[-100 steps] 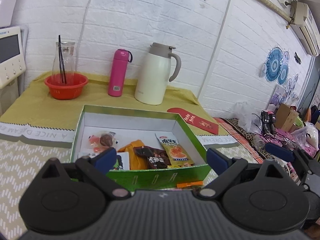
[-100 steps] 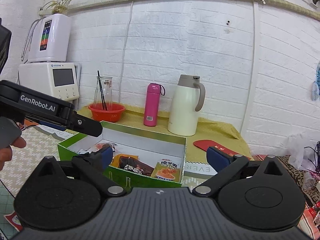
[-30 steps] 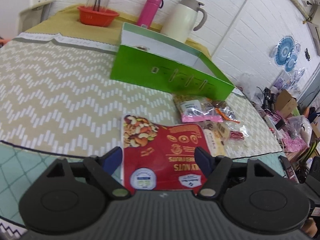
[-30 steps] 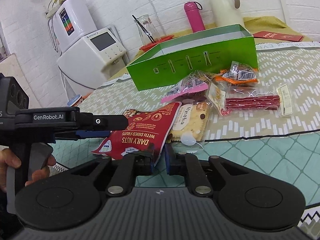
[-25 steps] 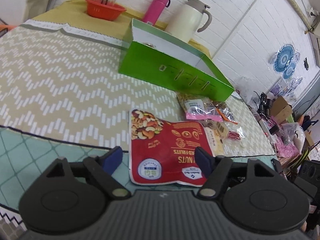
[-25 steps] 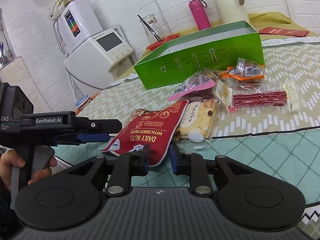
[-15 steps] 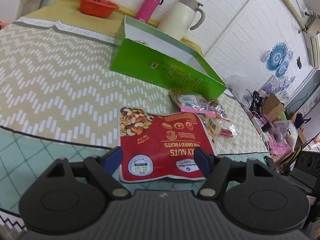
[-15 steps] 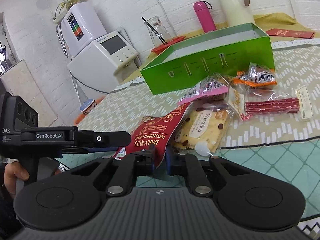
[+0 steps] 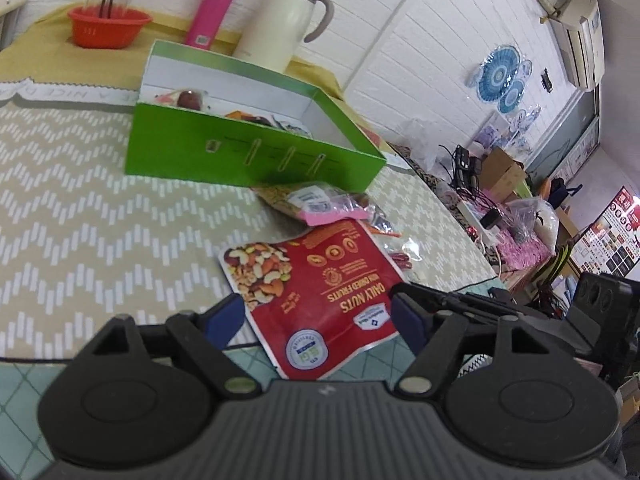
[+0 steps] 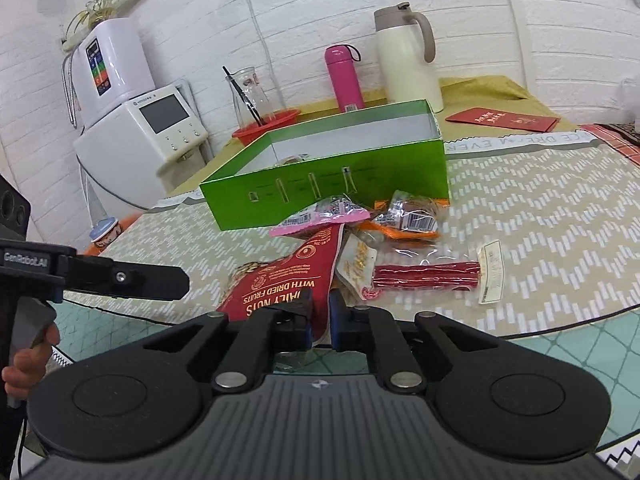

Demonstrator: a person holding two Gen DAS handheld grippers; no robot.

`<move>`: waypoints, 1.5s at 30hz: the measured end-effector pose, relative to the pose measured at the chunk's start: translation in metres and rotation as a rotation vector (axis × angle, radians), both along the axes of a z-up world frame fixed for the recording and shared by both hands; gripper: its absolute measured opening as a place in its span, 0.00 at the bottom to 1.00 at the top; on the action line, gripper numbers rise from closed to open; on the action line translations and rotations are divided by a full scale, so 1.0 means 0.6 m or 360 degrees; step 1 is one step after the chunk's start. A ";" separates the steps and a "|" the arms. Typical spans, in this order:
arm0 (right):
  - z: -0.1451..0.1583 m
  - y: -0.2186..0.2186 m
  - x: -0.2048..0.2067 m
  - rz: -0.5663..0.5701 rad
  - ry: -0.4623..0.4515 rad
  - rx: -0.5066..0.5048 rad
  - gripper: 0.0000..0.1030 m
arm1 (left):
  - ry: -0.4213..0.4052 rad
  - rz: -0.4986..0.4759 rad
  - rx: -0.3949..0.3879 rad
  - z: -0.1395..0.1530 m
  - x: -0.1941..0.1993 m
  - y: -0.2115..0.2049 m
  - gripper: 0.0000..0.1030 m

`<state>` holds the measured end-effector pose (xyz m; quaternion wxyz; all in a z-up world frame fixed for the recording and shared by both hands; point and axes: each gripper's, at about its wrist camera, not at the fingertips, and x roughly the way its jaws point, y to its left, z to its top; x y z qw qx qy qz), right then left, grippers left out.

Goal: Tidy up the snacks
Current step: 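Carry the red nuts bag into the green box and open both grippers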

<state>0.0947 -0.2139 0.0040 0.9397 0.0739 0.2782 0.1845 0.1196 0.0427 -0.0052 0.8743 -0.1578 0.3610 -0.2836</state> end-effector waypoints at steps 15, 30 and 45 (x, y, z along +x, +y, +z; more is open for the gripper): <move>-0.026 -0.029 0.004 0.0042 0.0138 0.0247 0.14 | 0.0125 0.0055 -0.0083 -0.045 0.016 -0.006 0.28; 0.062 -0.012 -0.042 0.0155 -0.0094 0.0319 0.11 | -0.0209 0.0108 -0.0144 0.064 -0.035 0.023 0.12; 0.118 -0.003 0.126 0.0070 -0.0252 0.0268 0.11 | -0.0275 0.0149 -0.0225 0.124 0.142 0.023 0.12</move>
